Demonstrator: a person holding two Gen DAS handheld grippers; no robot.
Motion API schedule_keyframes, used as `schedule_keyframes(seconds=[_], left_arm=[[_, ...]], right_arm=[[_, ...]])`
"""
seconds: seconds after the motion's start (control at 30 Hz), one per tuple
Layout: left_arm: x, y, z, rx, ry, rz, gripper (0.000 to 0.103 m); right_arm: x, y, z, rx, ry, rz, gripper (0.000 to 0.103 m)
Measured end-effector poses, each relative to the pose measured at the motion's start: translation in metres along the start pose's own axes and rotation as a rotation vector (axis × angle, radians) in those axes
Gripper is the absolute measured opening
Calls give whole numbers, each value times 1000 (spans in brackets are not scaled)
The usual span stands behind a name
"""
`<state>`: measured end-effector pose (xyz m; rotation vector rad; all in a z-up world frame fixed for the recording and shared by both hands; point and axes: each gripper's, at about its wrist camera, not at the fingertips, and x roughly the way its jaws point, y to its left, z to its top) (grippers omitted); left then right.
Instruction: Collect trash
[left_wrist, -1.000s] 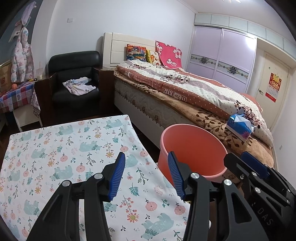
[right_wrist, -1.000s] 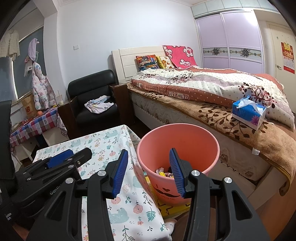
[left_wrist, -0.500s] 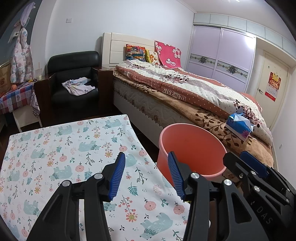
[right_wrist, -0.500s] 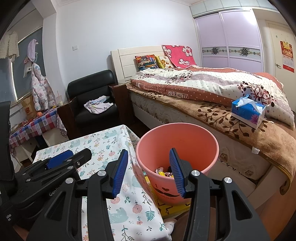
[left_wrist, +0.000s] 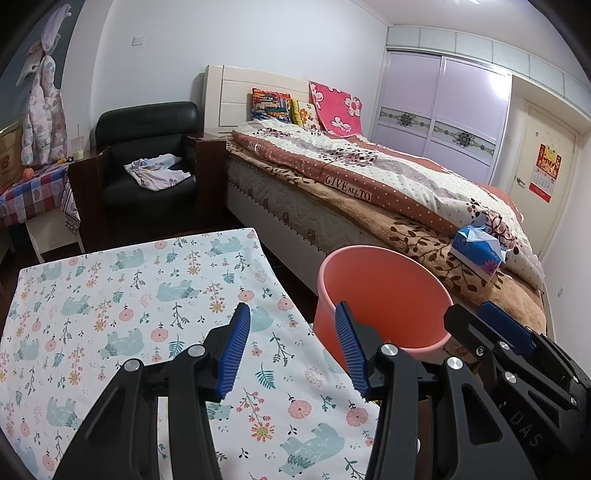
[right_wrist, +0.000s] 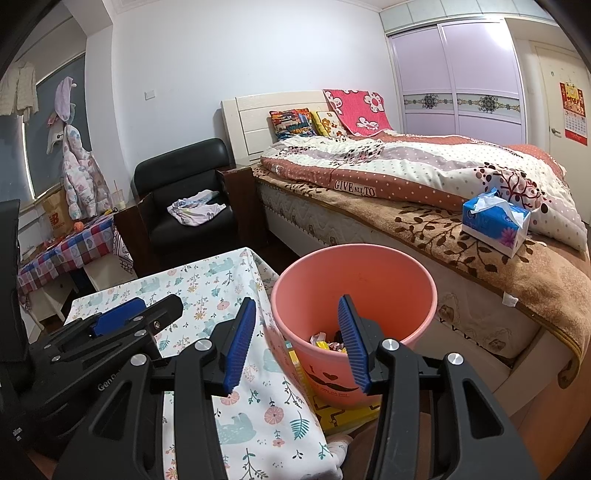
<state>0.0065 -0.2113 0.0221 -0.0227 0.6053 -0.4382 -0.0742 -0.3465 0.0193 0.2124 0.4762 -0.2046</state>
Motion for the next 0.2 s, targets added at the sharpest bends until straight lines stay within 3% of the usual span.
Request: schedule_keyframes(seconds=[0.2], left_arm=[[-1,0,0,-1,-1,1,48]], right_arm=[[1,-2,-3,-1,0,1,47]])
